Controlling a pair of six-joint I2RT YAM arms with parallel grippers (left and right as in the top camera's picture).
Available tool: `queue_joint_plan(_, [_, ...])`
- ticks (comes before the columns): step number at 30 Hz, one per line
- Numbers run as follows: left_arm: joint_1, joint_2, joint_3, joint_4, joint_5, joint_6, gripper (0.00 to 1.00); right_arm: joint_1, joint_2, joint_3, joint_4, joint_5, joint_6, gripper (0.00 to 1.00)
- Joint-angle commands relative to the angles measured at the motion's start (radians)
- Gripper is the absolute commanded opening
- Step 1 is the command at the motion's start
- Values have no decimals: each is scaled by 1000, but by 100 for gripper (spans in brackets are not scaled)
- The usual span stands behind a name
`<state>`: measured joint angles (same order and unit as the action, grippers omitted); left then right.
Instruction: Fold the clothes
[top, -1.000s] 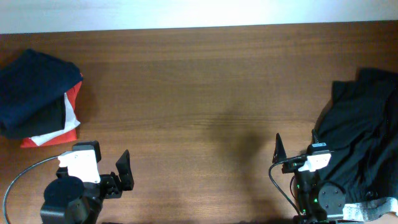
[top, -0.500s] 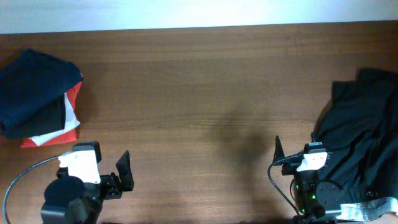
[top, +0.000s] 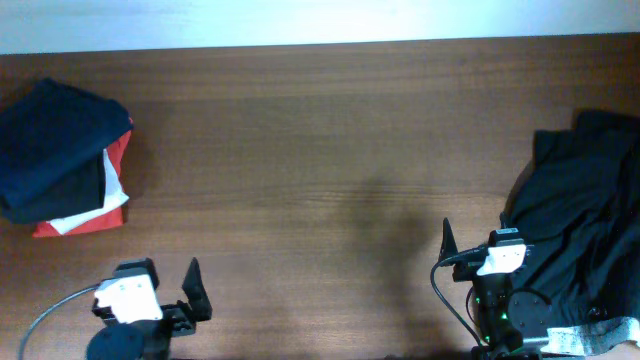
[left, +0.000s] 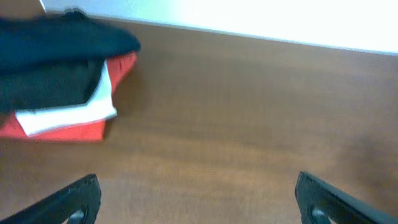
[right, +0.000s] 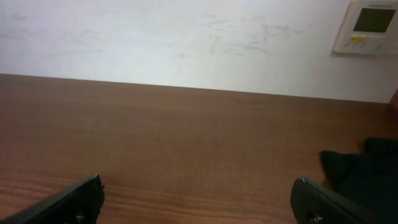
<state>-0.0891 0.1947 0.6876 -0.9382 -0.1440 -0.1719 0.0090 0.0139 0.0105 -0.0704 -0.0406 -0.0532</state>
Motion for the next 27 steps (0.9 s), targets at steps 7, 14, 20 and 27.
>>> queue_joint_plan(7, [5,-190,-678,870,19,40,99,-3,-7,-5,-5,12,-2,99])
queue_joint_plan(14, [5,-190,-679,863,69,64,99,-3,-7,-5,-5,12,-2,99])
queue_joint_plan(20, [5,-190,-679,863,69,64,99,-3,-7,-5,-5,12,-2,99])
queue_joint_plan(27, [5,-190,-679,863,69,64,99,-3,-7,-5,-5,12,-2,99])
